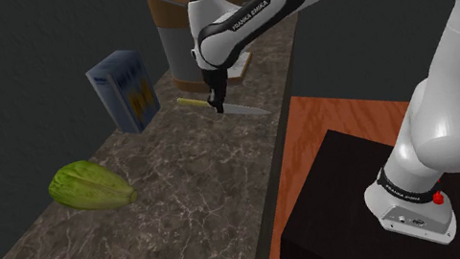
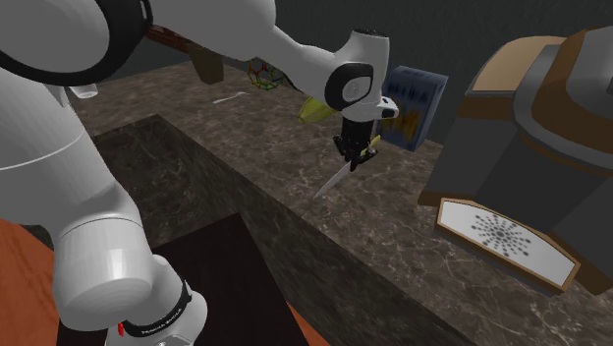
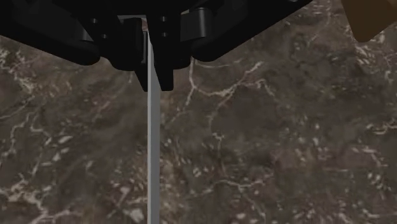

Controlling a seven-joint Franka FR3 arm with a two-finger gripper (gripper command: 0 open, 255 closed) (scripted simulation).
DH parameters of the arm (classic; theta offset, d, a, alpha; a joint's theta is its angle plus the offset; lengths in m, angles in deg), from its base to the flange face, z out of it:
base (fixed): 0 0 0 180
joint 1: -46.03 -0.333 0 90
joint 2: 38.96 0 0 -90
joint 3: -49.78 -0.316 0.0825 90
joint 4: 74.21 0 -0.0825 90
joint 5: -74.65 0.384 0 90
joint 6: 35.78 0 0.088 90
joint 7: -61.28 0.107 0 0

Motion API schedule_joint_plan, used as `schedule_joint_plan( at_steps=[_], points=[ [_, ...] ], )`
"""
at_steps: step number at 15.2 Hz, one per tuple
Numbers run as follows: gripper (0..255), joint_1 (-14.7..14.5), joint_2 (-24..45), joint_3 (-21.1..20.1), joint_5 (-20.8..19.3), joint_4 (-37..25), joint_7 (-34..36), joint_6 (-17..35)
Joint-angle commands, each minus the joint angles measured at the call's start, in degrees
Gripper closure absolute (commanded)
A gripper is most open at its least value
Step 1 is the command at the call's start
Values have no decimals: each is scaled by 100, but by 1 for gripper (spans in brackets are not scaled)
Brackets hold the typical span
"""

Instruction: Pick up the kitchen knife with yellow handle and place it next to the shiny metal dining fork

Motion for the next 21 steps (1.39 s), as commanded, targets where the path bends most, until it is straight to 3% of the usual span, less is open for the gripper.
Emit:
schedule_joint_plan(
  at_steps=[1, 12, 21],
  points=[
    [255, -1, -57, -1, 0, -83, 4, -142],
    [255, -1, -349, -1, -1, -557, 7, -909],
    [255, -602, -617, -627, -1, -243, 1234, -859]
  ],
)
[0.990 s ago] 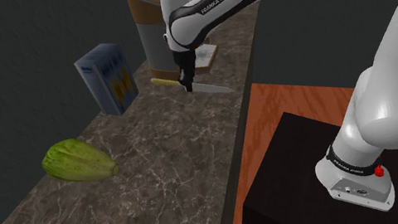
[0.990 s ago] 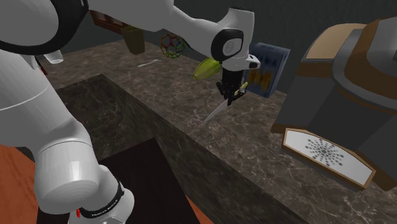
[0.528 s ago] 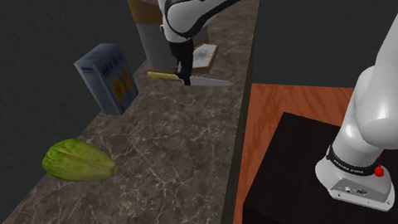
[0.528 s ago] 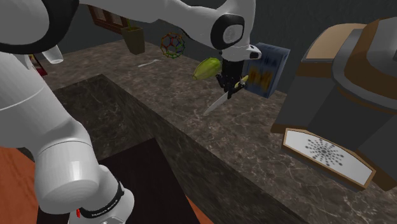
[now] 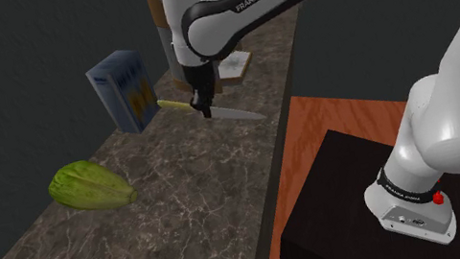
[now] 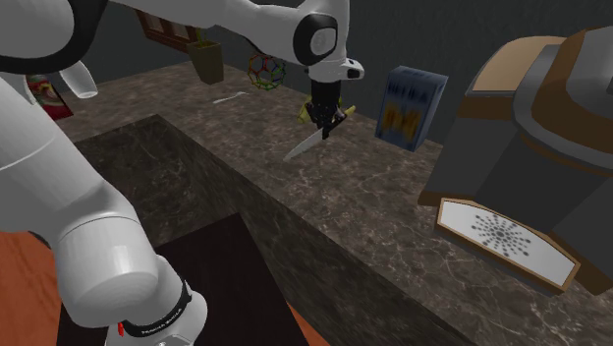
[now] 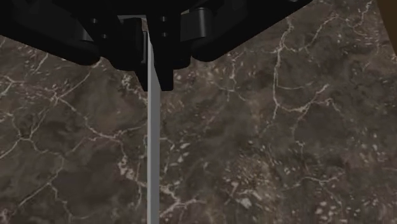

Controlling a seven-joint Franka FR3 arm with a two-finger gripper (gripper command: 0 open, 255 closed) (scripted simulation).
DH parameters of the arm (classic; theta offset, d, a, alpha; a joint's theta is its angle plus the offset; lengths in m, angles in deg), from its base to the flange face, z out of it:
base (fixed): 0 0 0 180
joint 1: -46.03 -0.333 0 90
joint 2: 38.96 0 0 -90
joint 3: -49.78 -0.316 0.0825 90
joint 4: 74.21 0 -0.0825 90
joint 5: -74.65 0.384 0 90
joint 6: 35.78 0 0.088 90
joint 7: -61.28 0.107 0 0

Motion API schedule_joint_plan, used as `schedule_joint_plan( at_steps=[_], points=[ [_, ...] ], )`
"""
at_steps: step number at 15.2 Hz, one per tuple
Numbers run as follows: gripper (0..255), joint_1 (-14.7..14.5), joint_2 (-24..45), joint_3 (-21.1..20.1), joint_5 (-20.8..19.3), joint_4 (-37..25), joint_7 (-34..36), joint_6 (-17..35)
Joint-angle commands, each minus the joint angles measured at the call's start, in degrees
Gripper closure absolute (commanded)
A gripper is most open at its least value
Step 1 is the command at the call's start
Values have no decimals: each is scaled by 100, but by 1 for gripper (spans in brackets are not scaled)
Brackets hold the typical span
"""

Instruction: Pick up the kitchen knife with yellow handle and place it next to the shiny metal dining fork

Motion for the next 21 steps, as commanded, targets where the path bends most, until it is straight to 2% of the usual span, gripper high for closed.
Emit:
schedule_joint_plan(
  at_steps=[1, 11, 21],
  points=[
    [255, -142, -1, -154, 0, 22, 303, 22],
    [255, -814, 275, -869, -76, -314, 1725, -46],
    [255, -1557, 1107, -1470, -424, -1324, 3184, -292]
  ],
)
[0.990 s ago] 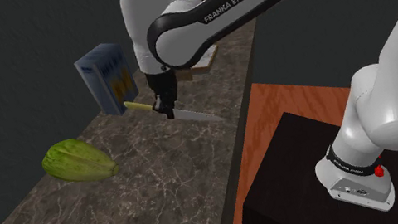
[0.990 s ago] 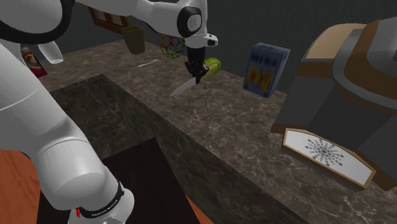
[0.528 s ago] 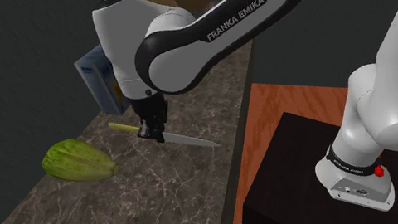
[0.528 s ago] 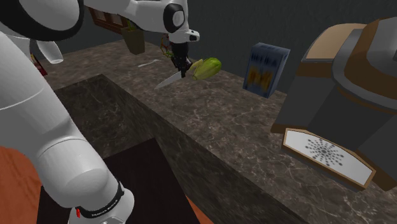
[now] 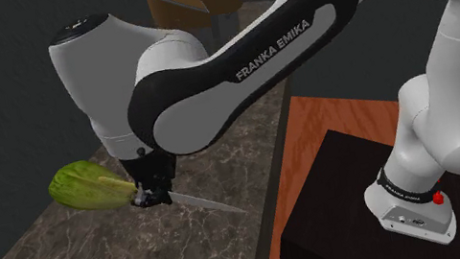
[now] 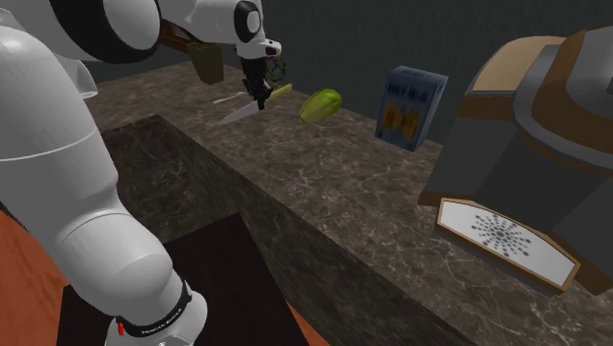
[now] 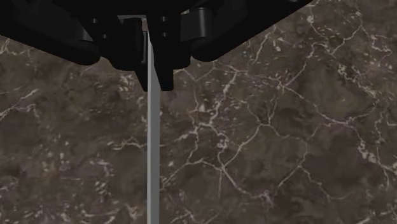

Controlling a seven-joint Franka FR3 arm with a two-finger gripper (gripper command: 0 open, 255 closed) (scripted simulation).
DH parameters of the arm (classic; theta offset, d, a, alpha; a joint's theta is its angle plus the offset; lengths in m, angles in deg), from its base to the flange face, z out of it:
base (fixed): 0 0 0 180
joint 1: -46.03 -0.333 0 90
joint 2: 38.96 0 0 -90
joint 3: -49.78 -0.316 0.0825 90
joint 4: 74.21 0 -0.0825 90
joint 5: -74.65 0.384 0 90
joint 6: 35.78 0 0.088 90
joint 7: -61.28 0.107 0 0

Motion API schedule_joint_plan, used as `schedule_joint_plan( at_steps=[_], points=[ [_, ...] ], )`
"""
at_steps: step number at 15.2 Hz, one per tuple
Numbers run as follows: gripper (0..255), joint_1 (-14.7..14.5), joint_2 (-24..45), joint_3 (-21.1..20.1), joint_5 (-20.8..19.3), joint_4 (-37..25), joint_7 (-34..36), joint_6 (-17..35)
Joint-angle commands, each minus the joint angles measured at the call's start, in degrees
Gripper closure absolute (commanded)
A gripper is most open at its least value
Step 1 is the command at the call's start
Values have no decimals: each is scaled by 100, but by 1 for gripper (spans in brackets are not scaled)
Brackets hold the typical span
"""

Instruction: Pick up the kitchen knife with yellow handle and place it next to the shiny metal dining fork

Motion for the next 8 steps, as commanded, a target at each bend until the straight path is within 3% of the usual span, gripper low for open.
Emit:
schedule_joint_plan(
  at_steps=[1, 8],
  points=[
    [255, -170, 226, -101, -102, -262, 306, -59],
    [255, -862, 1169, -335, -528, -1495, 1256, -456]
  ],
)
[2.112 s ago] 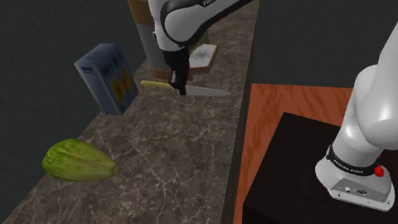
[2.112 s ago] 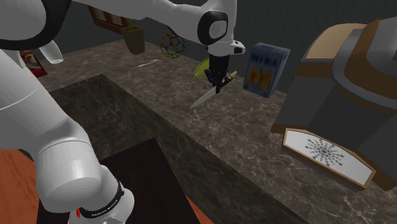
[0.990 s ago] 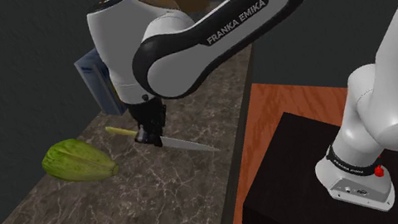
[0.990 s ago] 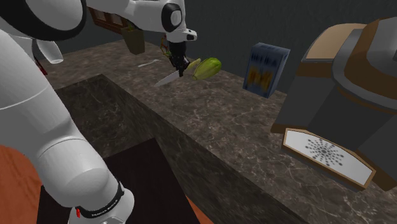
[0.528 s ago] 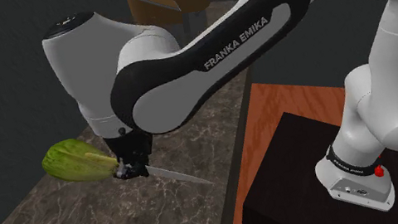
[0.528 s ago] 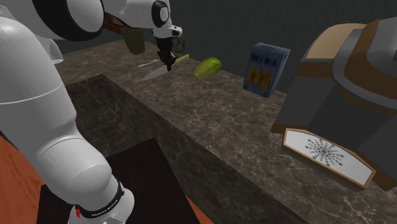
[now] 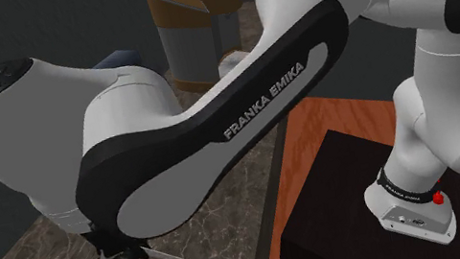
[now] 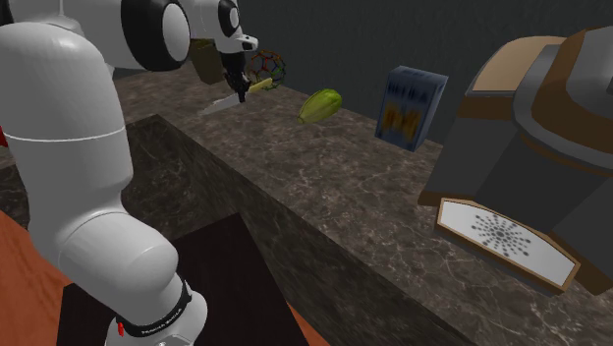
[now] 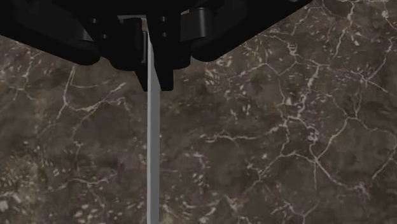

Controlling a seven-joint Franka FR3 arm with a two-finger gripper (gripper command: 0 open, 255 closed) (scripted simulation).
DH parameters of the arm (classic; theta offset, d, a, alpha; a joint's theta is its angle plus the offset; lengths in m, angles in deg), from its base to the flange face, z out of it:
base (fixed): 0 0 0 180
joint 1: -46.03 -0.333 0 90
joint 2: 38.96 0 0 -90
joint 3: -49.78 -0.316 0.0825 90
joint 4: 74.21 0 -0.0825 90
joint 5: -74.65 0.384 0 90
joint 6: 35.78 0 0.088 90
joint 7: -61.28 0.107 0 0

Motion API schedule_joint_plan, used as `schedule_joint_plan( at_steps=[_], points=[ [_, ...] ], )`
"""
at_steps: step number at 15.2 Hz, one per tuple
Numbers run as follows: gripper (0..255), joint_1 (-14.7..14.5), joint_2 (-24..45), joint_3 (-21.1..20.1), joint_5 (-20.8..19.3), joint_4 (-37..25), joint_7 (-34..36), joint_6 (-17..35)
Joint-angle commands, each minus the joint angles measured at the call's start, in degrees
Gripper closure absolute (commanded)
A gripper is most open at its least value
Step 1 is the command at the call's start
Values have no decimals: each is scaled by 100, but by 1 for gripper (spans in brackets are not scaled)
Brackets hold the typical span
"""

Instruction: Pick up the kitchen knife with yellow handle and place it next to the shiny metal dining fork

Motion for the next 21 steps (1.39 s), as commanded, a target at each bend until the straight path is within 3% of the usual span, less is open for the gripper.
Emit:
schedule_joint_plan(
  at_steps=[1, 3, 21],
  points=[
    [255, -221, 309, -43, -132, -455, 254, -179],
    [255, -496, 687, -72, -284, -994, 516, -375],
    [255, -506, 1066, 43, -486, -147, 667, 819]
  ],
)
